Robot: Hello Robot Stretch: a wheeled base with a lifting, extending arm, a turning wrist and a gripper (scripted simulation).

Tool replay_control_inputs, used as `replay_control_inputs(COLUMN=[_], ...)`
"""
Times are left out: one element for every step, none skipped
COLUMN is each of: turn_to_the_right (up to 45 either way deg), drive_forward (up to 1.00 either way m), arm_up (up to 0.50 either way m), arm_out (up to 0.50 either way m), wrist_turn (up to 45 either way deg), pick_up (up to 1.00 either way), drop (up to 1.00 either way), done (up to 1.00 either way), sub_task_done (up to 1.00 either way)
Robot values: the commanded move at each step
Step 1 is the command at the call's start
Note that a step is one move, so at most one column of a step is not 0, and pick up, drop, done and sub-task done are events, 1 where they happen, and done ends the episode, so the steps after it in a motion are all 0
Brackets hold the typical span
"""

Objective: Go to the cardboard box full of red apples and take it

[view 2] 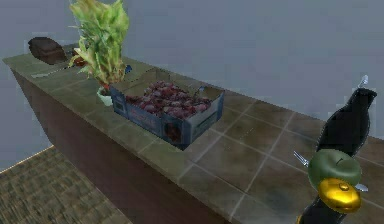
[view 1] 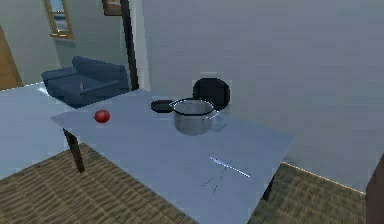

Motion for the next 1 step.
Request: replay_control_inputs(turn_to_the_right=[0.0], drive_forward=[0.00], arm_up=[0.50], arm_out=[0.00], wrist_turn=[0.0], pick_up=[0.00], drop=[0.00], done=[0.00], sub_task_done=[0.00])
